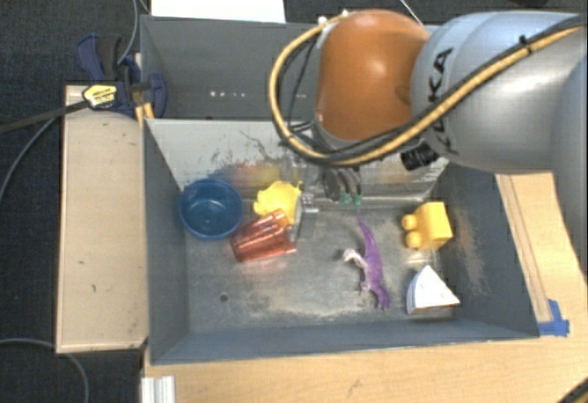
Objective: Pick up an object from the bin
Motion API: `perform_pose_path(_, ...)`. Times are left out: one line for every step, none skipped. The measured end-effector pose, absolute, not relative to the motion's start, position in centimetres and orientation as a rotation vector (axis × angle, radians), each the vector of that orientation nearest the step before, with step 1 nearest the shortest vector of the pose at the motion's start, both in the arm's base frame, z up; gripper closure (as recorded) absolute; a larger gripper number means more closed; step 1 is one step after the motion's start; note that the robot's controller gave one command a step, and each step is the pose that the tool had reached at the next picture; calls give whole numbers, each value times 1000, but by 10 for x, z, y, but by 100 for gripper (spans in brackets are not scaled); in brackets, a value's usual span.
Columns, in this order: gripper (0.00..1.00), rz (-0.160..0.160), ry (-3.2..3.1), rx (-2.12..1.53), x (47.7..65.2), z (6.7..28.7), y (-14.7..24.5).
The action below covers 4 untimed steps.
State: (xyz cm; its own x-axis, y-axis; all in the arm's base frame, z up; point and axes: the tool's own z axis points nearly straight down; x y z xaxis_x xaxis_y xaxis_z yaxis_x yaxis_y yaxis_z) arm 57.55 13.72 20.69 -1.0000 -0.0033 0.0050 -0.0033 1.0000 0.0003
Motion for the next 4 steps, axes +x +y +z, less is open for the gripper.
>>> perform_pose_path(0, -3, -3144, 0, 577, 212, 137)
perform_pose_path(0, -2, -3147, -52, 572, 177, 184)
perform_pose_path(0, -6, -3140, 152, 572, 141, 201)
perform_pose_path(0, 0, -3071, 694, 565, 109, 201)
